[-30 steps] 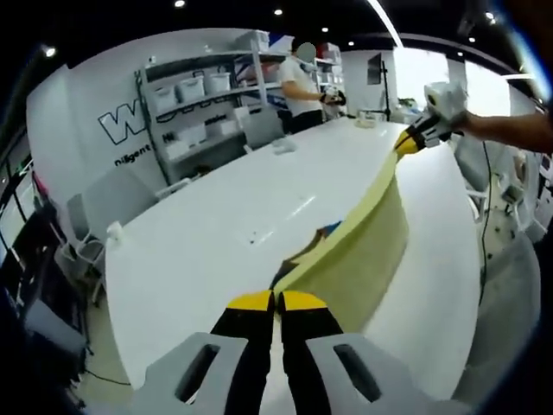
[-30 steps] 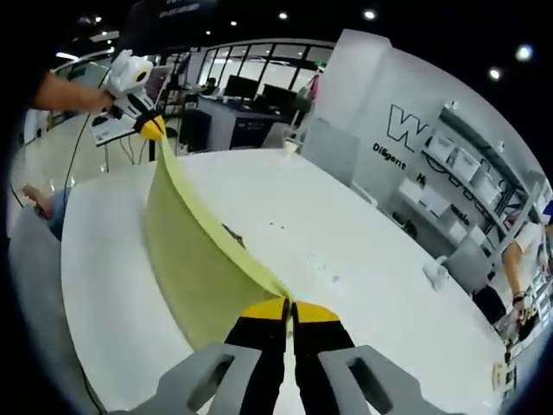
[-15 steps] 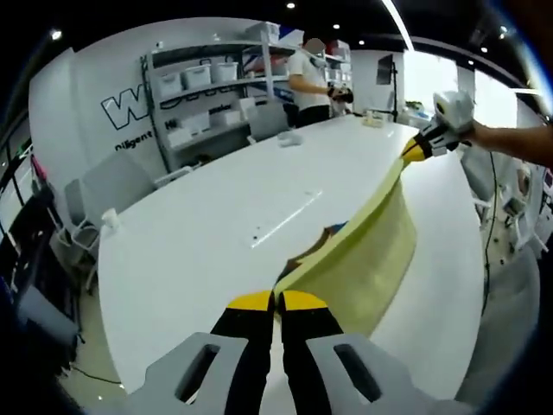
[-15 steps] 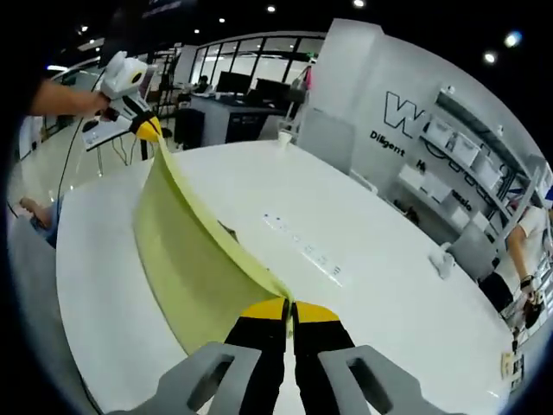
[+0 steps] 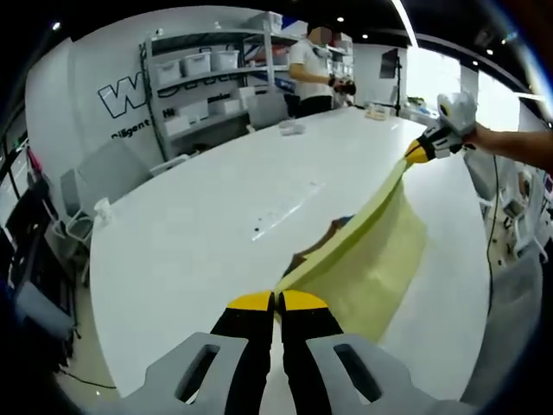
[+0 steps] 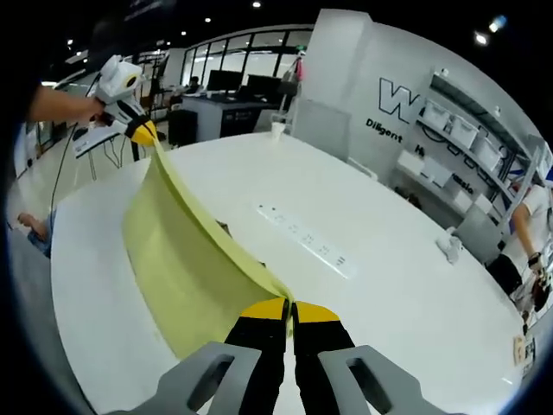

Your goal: Fold the garment on the visible template until the final outline fits inside the template.

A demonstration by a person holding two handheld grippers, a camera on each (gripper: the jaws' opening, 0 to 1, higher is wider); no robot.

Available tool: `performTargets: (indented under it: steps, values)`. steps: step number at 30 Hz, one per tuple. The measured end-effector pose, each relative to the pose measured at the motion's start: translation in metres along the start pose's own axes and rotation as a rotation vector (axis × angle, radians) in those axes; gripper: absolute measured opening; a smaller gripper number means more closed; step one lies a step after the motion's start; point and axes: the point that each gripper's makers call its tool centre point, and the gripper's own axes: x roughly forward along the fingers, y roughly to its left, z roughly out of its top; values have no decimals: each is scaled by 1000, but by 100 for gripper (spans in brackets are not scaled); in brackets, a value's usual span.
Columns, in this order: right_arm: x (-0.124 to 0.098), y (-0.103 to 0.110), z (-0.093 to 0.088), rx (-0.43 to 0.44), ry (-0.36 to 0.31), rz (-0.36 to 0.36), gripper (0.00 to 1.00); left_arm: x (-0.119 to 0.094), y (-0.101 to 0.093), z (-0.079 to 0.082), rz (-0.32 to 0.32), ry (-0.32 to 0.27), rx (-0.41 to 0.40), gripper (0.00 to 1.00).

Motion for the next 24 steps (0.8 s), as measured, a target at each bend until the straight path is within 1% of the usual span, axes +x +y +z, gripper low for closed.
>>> performTargets:
  steps: [4,8,15,20,24]
  values:
    - [13,0,-3,5,18,10,0,11,5,-9,2,28,-13,2]
    - [27,3,-10,3,44,18,0,25,11,-21,9,59,-4,2]
    - [47,-1,-24,24,63,20,0,43,18,-26,18,68,-13,2]
    - [60,-4,-29,17,72,13,0,58,23,-31,28,78,19,2]
    - [75,-6,-38,22,98,10,0,72,29,-38,32,94,26,2]
